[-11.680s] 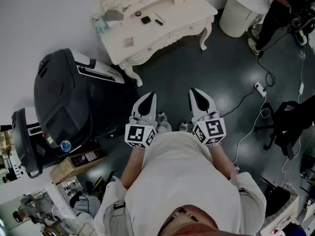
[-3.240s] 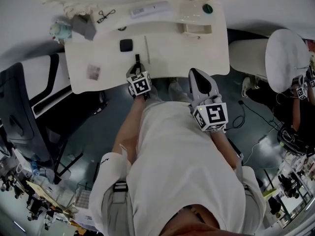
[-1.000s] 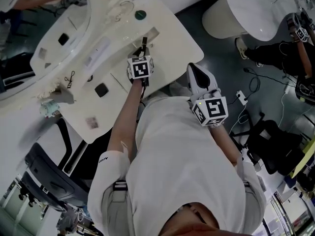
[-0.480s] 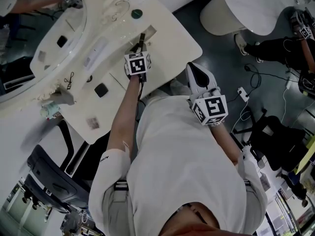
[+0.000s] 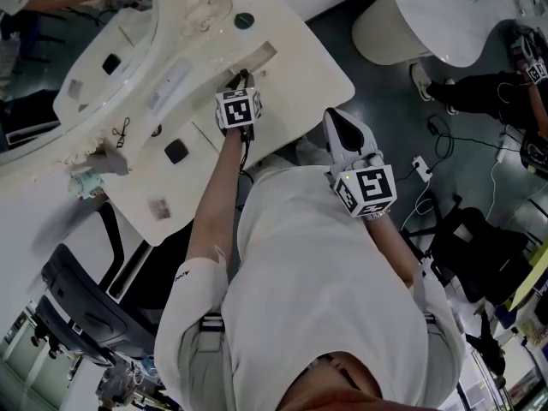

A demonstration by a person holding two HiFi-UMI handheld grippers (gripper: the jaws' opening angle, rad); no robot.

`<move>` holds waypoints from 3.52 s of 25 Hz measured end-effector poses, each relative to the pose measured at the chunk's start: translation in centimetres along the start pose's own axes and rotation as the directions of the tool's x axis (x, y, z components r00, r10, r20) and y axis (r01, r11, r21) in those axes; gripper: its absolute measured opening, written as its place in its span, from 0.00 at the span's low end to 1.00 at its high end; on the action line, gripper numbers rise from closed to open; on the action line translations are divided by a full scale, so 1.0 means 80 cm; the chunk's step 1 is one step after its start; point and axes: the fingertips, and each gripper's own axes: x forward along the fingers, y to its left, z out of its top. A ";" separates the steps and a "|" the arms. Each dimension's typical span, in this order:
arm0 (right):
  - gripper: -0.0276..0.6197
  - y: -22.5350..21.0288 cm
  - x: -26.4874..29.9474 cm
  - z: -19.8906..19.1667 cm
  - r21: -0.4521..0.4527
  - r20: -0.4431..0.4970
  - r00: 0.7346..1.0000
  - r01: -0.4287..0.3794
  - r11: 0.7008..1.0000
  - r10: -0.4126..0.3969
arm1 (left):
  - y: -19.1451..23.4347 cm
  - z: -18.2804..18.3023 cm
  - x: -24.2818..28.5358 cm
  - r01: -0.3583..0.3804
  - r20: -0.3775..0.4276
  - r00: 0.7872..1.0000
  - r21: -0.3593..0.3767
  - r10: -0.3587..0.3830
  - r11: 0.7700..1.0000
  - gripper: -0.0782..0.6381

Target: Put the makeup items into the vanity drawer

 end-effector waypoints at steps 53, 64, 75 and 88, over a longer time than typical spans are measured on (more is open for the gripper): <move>0.06 0.297 0.039 -0.025 -0.078 -0.193 0.719 -0.689 0.721 0.667 | 0.034 -0.062 -0.457 -0.374 0.489 0.728 -0.305 0.481 0.876 0.12; 0.06 0.285 0.040 -0.021 -0.092 -0.188 0.776 -0.624 0.776 0.602 | 0.035 -0.051 -0.435 -0.338 0.486 0.771 -0.237 0.412 0.911 0.12; 0.06 0.246 0.051 -0.015 -0.137 -0.170 0.844 -0.532 0.836 0.509 | 0.056 -0.067 -0.366 -0.328 0.401 0.824 -0.237 0.400 0.914 0.23; 0.06 0.223 0.059 -0.012 -0.186 -0.193 0.889 -0.449 0.874 0.416 | 0.095 -0.162 -0.260 -0.303 0.145 0.917 -0.353 0.371 0.885 0.40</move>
